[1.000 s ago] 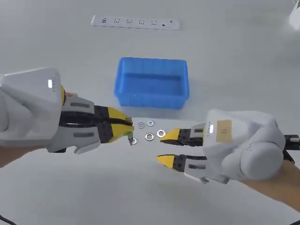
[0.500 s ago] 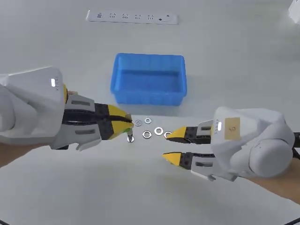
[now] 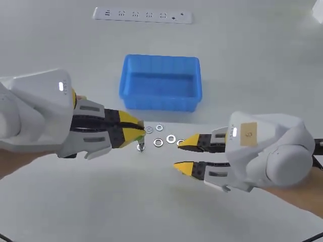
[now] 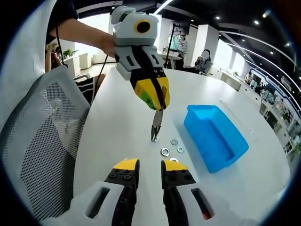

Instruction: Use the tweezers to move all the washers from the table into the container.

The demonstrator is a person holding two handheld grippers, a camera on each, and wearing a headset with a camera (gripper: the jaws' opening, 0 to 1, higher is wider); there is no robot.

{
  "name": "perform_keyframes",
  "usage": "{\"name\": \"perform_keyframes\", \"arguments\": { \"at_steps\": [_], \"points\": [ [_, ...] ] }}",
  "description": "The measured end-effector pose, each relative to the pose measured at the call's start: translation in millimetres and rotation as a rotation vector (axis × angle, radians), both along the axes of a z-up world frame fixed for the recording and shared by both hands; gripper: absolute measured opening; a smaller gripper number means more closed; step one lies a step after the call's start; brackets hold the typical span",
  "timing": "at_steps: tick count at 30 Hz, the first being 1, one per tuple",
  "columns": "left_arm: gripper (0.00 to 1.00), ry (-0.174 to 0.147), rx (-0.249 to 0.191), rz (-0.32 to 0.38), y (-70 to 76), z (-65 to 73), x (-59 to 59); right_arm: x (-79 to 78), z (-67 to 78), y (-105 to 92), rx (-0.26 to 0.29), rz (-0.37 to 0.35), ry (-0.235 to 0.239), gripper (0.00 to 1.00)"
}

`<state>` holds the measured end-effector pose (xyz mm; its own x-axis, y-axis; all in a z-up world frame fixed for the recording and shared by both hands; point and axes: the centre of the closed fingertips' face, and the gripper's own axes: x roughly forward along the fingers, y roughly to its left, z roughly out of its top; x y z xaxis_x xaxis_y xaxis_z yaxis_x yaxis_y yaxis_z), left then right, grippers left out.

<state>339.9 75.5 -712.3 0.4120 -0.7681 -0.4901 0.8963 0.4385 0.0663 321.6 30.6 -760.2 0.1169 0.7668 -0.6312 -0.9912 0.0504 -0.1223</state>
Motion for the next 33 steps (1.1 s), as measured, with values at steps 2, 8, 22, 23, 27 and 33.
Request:
{"name": "perform_keyframes", "arguments": {
  "at_steps": [2, 8, 22, 23, 27, 33],
  "points": [
    [0.07, 0.003, 0.0, -0.004, 0.7, -0.1, -1.2, 1.9, 0.8, 0.2, 0.008, -0.009, 0.008, 0.21],
    [0.07, 0.011, 0.003, -0.015, 0.4, -0.6, -4.1, 7.3, 4.8, 6.3, 0.048, -0.034, 0.038, 0.25],
    [0.07, 0.021, 0.026, -0.038, 3.7, -2.1, -8.2, 3.1, -7.2, 57.0, 0.046, 0.097, 0.065, 0.32],
    [0.07, 0.023, 0.026, -0.038, 4.0, -2.1, -8.0, 3.6, -6.8, 61.3, 0.052, 0.108, 0.061, 0.31],
    [0.07, 0.026, 0.045, -0.046, 5.1, -2.6, -7.4, 10.1, -9.4, 71.0, 0.067, 0.113, 0.075, 0.28],
    [0.07, 0.028, 0.053, -0.053, 4.1, -3.0, -5.5, 9.6, -9.4, 73.7, 0.074, 0.139, 0.099, 0.19]
  ]
}}
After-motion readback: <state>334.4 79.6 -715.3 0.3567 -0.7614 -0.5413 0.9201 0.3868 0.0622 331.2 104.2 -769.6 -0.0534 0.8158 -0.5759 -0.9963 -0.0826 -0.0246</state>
